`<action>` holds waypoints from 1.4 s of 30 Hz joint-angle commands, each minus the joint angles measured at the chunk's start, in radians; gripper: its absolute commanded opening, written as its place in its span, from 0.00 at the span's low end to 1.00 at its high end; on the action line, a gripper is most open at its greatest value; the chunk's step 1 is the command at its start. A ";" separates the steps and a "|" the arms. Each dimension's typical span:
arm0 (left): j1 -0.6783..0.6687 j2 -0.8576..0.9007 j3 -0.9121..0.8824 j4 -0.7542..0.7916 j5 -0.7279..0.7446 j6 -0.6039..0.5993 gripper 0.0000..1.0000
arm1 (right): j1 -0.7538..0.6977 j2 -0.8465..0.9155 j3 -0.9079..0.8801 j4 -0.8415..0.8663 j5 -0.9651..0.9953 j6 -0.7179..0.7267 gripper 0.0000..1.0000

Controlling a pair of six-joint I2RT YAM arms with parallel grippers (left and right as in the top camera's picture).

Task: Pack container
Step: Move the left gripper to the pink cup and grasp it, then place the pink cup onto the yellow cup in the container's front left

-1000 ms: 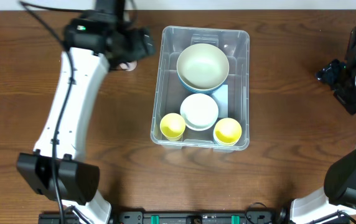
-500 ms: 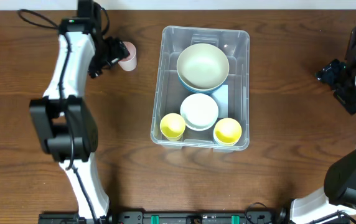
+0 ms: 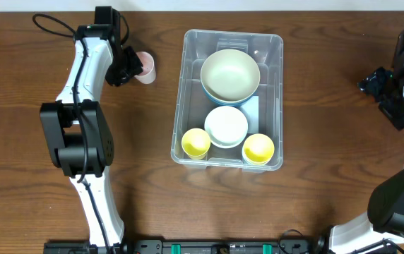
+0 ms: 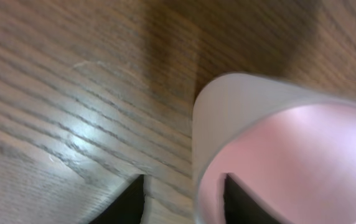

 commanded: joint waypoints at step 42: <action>-0.524 -0.595 -0.246 -0.492 -0.063 -0.004 0.06 | -0.003 -0.005 -0.001 0.002 0.021 0.013 0.99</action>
